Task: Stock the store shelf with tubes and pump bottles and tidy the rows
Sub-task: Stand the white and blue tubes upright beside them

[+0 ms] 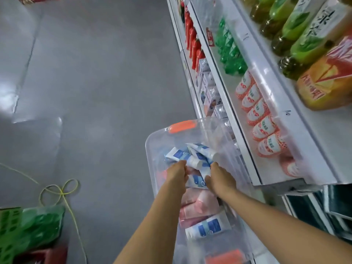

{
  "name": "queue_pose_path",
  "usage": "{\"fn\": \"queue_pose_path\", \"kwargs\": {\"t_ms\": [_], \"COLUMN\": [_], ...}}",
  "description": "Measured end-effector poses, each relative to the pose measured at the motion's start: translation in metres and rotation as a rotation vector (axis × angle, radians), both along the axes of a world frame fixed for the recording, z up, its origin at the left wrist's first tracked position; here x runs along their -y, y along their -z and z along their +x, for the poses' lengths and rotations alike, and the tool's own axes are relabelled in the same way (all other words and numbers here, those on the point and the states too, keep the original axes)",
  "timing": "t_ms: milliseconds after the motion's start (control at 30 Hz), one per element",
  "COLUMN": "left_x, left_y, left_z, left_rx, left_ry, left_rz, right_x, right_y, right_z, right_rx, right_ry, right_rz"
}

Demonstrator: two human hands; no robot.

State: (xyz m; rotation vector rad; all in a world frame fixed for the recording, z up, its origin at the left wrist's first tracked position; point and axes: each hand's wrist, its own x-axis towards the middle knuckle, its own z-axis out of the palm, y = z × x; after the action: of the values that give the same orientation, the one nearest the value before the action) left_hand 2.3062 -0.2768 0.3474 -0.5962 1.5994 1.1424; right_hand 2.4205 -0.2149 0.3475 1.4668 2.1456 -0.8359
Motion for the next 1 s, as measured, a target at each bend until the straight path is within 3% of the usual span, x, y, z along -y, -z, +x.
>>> {"fn": "queue_pose_path", "kwargs": {"t_ms": [333, 600, 733, 900, 1000], "left_x": [-0.039, -0.048, -0.037, -0.001, 0.020], "left_y": [0.060, 0.059, 0.058, 0.025, 0.007], "left_z": [0.004, -0.002, -0.001, -0.004, -0.001], "left_rx": [-0.045, -0.110, -0.067, 0.085, 0.076], "left_ry": [0.024, 0.189, 0.183, 0.324, 0.328], "left_rz": [-0.098, -0.302, -0.205, -0.083, -0.027], "right_x": [-0.014, -0.006, -0.010, -0.003, 0.007], "right_y": [0.033, 0.043, 0.045, 0.018, 0.001], "right_z": [-0.013, -0.010, -0.002, 0.009, 0.024], "right_rx": [0.018, -0.078, -0.119, -0.201, -0.267], "right_ry": [0.022, 0.157, 0.336, 0.598, 0.647], "right_rz": [-0.002, -0.051, -0.243, -0.581, -0.631]}}
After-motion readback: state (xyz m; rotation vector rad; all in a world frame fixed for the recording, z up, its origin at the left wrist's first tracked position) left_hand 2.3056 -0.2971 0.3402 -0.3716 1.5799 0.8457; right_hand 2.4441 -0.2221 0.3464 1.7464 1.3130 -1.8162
